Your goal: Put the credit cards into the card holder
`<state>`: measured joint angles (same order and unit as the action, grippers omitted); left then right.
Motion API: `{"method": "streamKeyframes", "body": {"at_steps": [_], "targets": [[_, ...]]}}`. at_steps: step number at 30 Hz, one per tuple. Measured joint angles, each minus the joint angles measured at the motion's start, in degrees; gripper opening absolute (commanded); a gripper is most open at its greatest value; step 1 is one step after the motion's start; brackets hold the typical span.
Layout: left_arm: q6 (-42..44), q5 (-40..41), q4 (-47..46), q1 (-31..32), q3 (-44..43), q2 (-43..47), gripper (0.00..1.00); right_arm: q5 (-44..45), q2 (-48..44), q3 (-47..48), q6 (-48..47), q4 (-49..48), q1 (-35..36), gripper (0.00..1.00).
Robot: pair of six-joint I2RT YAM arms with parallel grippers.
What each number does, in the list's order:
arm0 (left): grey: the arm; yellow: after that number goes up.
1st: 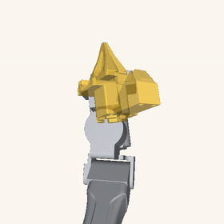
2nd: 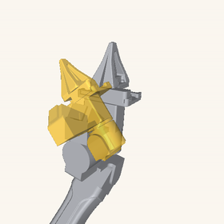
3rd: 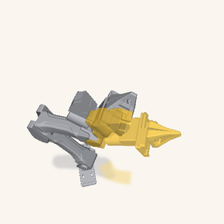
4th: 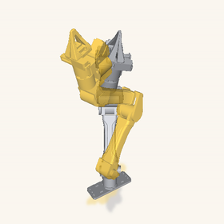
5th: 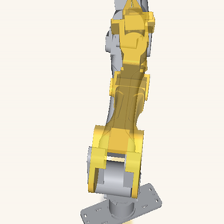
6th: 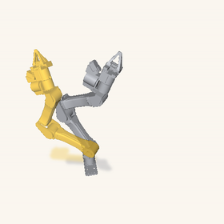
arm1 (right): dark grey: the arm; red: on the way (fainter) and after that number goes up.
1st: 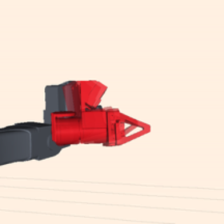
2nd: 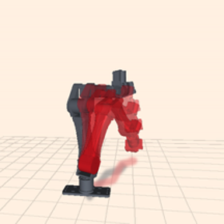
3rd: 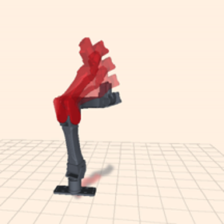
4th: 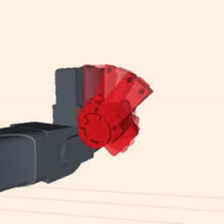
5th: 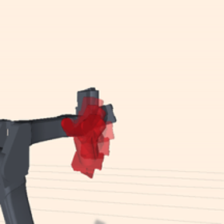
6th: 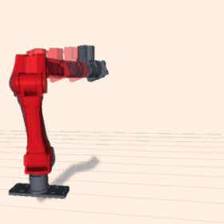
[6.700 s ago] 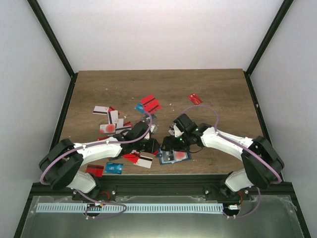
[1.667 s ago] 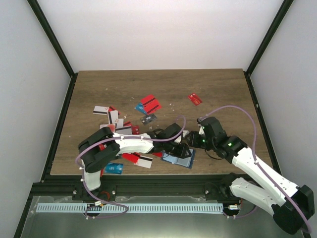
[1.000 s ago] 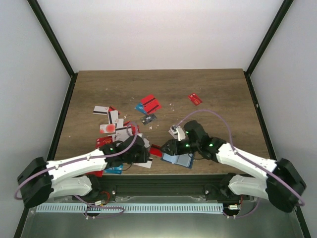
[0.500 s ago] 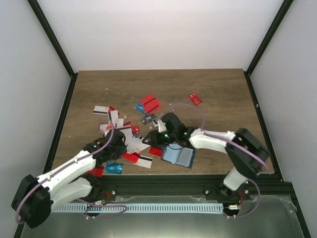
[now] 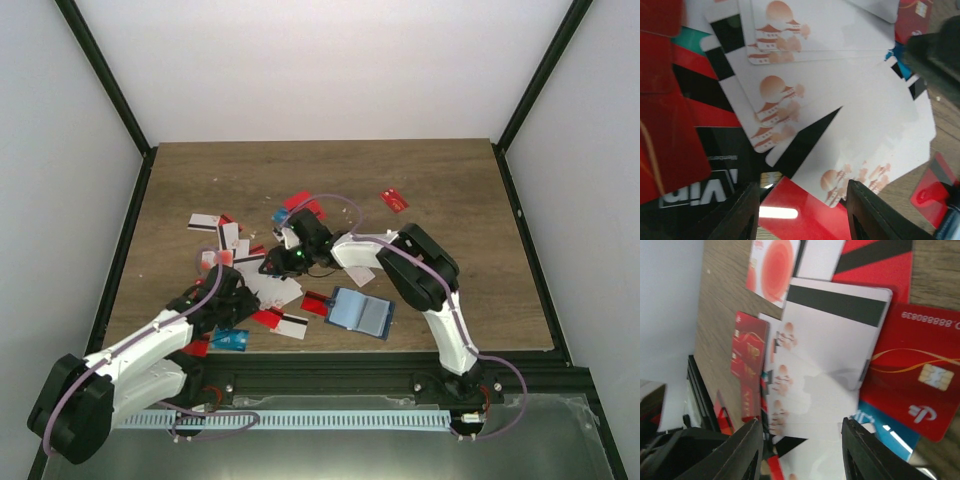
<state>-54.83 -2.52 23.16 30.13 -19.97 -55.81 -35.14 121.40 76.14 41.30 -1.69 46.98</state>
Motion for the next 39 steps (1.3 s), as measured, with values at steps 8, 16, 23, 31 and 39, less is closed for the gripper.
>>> {"method": "streamKeyframes", "body": {"at_steps": [8, 16, 23, 31, 39], "targets": [[-2.2, -3.8, -6.8, -0.2, 1.4, -1.1, 0.49, -3.1, 3.6, 2.4, -4.3, 1.3, -0.5, 0.45], [-3.8, -4.7, -9.8, -0.2, 1.5, -1.9, 0.5, -3.8, 3.6, 2.1, -5.8, 1.3, -0.8, 0.44], [-5.5, -5.2, -9.5, -0.3, 2.9, -0.2, 0.53, -4.7, 3.6, 1.5, -6.2, 0.7, -0.8, 0.43], [-7.9, -5.7, -13.4, -0.3, 5.2, 0.9, 0.54, -5.8, 3.6, 0.4, -6.4, -0.9, -1.0, 0.41], [-10.6, -6.0, -18.7, -0.3, 7.8, 1.7, 0.54, -6.8, 3.1, -1.5, -6.4, -2.9, -1.4, 0.4]]}}
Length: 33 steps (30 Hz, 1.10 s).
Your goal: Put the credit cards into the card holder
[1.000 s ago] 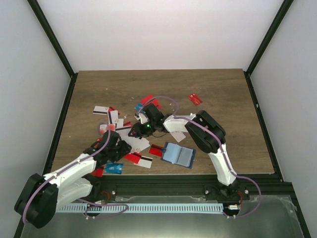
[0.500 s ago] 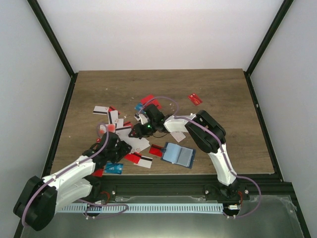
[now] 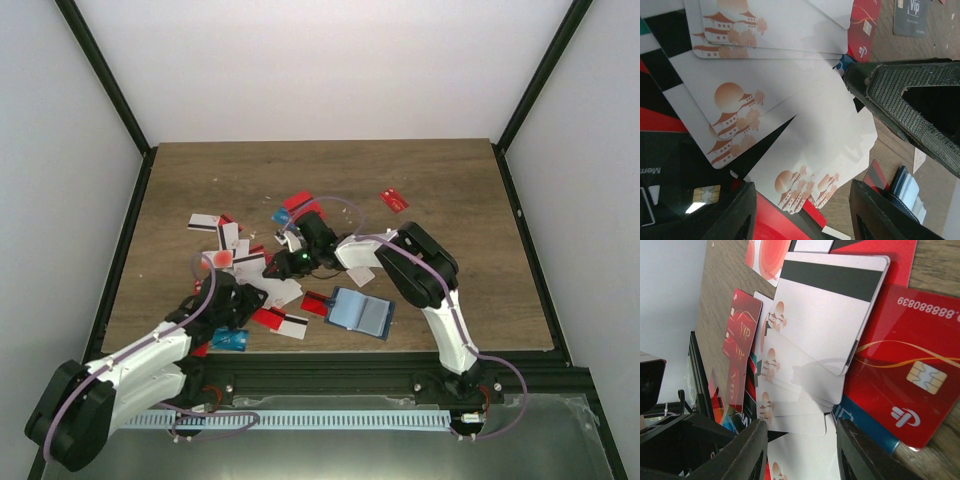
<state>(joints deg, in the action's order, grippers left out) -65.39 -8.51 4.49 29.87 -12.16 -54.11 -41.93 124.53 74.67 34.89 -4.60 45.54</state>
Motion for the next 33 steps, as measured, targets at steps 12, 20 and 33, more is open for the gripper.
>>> {"method": "streamKeyframes", "body": {"at_steps": [12, 20, 33], "targets": [[-4.5, 0.1, 2.7, 0.0, 2.9, 7.0, 0.6, -1.3, -0.4, -2.1, 0.1, -1.4, 0.0, 0.31], [-5.7, -1.0, -4.3, 0.0, 4.7, 4.6, 0.57, -1.2, -0.4, -2.5, 0.1, -1.9, -0.4, 0.28], [-6.2, 0.6, 0.4, 0.0, 6.0, 11.8, 0.5, -1.4, -0.4, -3.4, 0.3, -2.6, 0.1, 0.19]]}}
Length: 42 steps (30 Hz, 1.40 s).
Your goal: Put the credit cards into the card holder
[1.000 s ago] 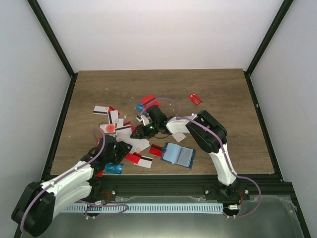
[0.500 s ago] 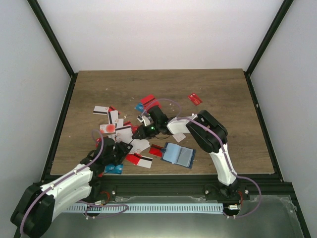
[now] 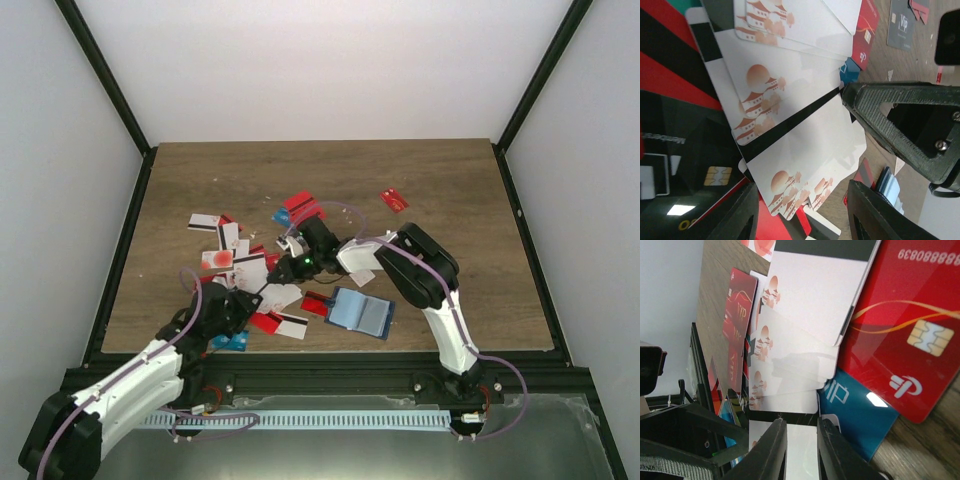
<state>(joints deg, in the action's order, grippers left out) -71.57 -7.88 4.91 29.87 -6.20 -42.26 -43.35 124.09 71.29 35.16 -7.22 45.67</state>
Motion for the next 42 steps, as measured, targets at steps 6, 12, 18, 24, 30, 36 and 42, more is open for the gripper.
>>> {"method": "streamKeyframes", "body": {"at_steps": [6, 12, 18, 24, 30, 36, 42], "targets": [[0.0, 1.2, 3.1, 0.0, 0.0, 2.6, 0.46, -0.1, 0.0, -0.2, 0.2, 0.0, 0.3, 0.17], [0.0, 1.3, 4.4, 0.0, -0.3, 2.8, 0.45, -0.2, 0.0, -0.3, 0.2, 0.1, 0.5, 0.17], [0.2, 1.4, 7.3, 0.0, -2.6, 2.8, 0.42, -0.1, 0.0, -0.3, 0.2, 0.1, 0.5, 0.16], [1.0, 2.0, 7.5, 0.0, -2.6, 2.3, 0.37, 0.1, -0.1, -0.5, 0.2, 0.2, 0.5, 0.14], [1.6, 2.6, 6.3, 0.0, -2.6, 0.4, 0.34, 0.2, -0.3, -0.7, 0.2, 0.3, 0.5, 0.13], [1.8, 3.1, 4.2, -0.3, -2.6, -0.9, 0.32, 0.1, -0.5, -1.0, 0.9, 0.2, 0.0, 0.11], [1.7, 4.0, 3.4, -0.3, -2.6, 1.0, 0.32, -0.1, -0.5, -2.0, 2.5, -1.4, -0.3, 0.09]]}}
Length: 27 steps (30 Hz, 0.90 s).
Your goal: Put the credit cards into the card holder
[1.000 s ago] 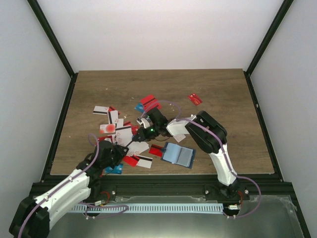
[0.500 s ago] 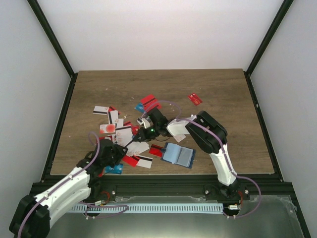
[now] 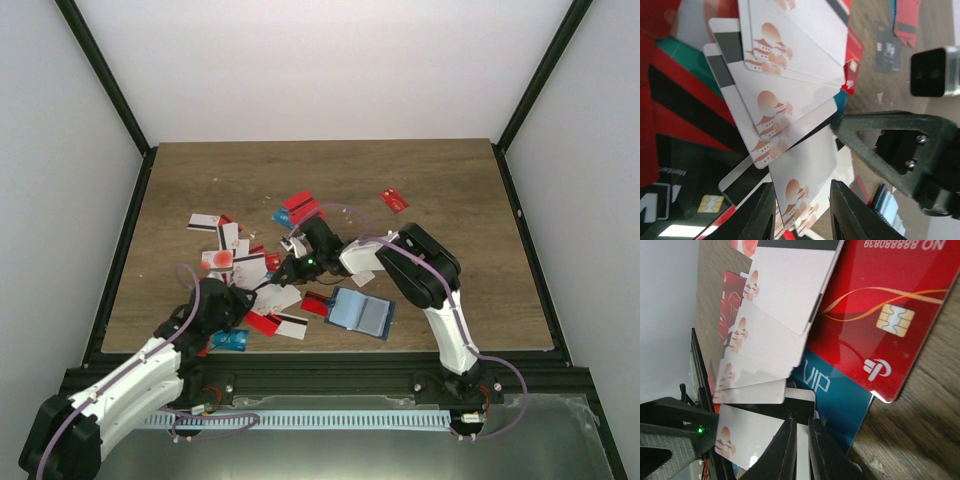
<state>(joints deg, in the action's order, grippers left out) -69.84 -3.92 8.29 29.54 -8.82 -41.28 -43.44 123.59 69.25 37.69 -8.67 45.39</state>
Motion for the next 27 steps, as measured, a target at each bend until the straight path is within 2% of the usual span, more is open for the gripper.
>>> {"method": "streamKeyframes", "body": {"at_steps": [10, 21, 27], "targets": [[0.0, -1.4, -10.3, 0.1, 0.0, -0.8, 0.31, -5.1, 0.0, -1.3, 1.8, 0.5, 2.1, 0.09], [0.2, -1.7, -10.8, 0.1, 0.0, -1.1, 0.31, -6.0, 0.1, -1.5, 2.0, 0.8, 2.2, 0.09], [1.9, -1.0, -9.6, 0.1, 1.4, -1.6, 0.2, -6.0, 0.1, -1.5, 2.0, 0.8, 2.2, 0.09]]}}
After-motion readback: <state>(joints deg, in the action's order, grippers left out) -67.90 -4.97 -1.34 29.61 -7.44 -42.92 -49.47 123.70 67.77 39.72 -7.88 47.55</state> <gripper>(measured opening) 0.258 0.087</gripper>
